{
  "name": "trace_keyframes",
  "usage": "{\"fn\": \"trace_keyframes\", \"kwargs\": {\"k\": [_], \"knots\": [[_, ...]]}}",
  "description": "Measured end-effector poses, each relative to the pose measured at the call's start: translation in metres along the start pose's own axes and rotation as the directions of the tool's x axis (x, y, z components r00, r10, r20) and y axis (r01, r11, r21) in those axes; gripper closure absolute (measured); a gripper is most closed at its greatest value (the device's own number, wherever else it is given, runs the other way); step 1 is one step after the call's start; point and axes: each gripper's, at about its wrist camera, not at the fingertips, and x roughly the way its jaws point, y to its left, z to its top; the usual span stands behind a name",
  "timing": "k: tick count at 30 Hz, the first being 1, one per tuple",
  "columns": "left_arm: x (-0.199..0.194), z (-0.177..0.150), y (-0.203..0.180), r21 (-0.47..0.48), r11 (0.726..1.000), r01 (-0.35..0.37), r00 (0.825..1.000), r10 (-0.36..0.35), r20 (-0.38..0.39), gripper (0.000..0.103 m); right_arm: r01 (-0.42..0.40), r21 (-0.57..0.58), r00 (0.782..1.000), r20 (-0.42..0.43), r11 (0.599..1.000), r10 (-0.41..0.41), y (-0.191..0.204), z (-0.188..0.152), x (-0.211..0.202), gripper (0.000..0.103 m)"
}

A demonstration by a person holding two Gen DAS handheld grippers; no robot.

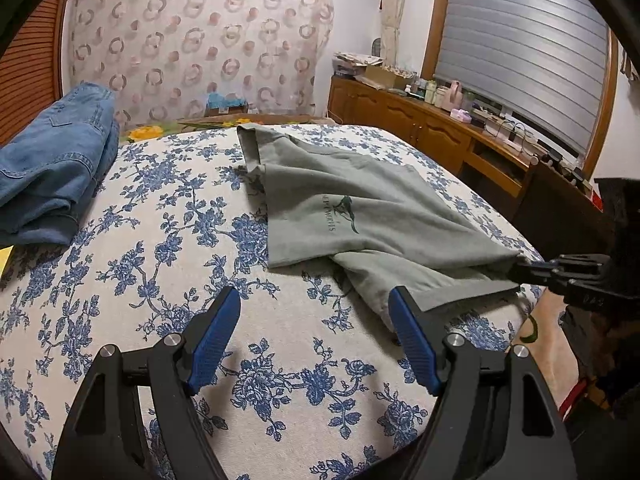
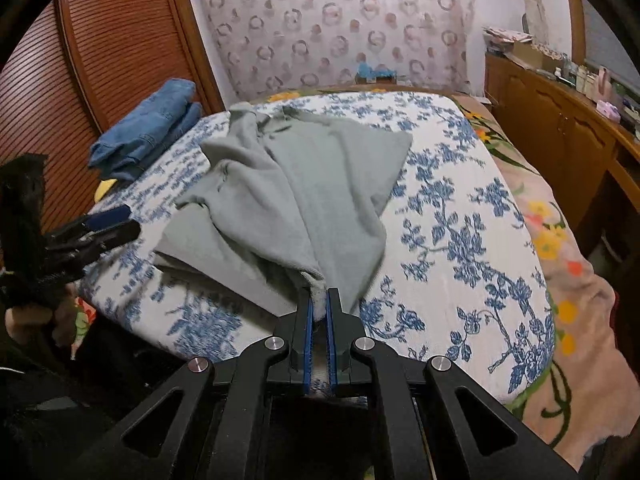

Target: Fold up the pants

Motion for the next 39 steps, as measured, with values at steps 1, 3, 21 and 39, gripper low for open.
{"fn": "trace_keyframes", "kwargs": {"k": [1,3,21,39], "knots": [[0.000,0.000,0.000,-0.001,1.000,-0.002,1.000,0.002,0.002,0.026,0.002,0.004,1.000,-0.004,1.000,-0.002,0.000,0.000,0.001,0.098],[0.000,0.000,0.001,-0.003,1.000,-0.006,1.000,0.006,0.005,0.026,0.004,0.011,1.000,-0.007,1.000,-0.004,0.000,-0.001,0.002,0.098],[-0.004,0.002,0.005,-0.016,1.000,-0.026,0.999,0.027,0.044,0.026,0.061,-0.088,0.995,0.088,0.994,-0.053,0.008,0.014,-0.018,0.072],[-0.020,0.012,0.058,-0.075,0.979,-0.190,0.975,0.197,0.100,0.026,-0.112,-0.279,0.992,0.023,0.954,0.123,0.074,0.068,0.070,0.065]]}}
